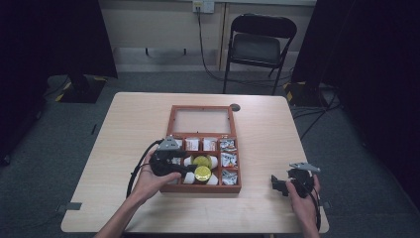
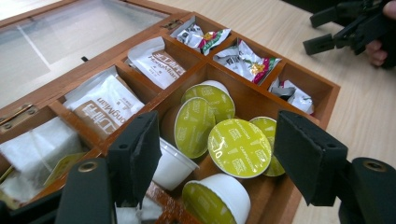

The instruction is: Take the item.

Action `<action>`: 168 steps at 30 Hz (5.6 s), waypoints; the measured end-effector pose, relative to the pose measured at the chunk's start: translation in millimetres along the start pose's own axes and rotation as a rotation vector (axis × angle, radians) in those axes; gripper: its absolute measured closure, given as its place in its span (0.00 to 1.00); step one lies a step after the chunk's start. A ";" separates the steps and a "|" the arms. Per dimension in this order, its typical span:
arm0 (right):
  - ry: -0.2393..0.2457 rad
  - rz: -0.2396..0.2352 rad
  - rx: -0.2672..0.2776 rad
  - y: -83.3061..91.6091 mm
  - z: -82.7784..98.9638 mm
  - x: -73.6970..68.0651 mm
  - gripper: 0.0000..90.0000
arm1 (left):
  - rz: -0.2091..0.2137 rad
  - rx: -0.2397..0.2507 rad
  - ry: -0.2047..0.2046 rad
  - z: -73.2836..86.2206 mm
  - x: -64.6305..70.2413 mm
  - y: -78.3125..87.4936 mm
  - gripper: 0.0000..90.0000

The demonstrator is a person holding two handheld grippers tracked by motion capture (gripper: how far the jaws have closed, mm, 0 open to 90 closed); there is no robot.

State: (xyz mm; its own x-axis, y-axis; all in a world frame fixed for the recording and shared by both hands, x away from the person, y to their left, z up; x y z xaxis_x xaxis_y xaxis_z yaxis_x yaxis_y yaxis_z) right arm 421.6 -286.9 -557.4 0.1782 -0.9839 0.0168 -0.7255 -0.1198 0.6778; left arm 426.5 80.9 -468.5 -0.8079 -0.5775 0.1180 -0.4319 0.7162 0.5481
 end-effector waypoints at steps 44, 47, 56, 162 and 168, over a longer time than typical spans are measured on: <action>0.000 0.000 0.000 0.0 0.0 0.0 0.00 | 0.027 -0.248 0.036 32.9 23.9 -54.7 0.40; 0.000 0.000 0.000 0.0 0.0 0.0 0.00 | 0.024 -0.252 0.036 33.5 24.0 -54.5 0.41; 0.000 0.000 0.000 0.0 0.0 0.0 0.00 | 0.018 -0.256 0.031 35.1 23.2 -54.3 0.42; 0.004 0.000 0.001 0.4 0.4 -0.2 0.00 | 0.076 -0.086 0.025 4.3 27.1 -27.2 0.43; 0.003 0.000 0.001 0.3 0.3 -0.2 0.00 | 0.084 -0.068 0.028 1.2 27.4 -24.1 0.43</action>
State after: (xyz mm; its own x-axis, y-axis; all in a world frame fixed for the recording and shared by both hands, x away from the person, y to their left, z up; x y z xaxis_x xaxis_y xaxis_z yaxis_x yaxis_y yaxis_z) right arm 421.1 -286.8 -557.4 0.1802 -0.9834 0.0191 -0.7261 -0.1199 0.6771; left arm 414.3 48.3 -479.5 -0.8282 -0.5276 0.1888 -0.3338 0.7351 0.5900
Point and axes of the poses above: each handheld gripper's, and its own axes: y roughly backward along the jaws, z roughly out of its underside, x roughly to its right, the point moved 8 cm from there along -y, roughly forward along the jaws, and after that the axes turned 2 degrees about x, right-handed, at the moved point
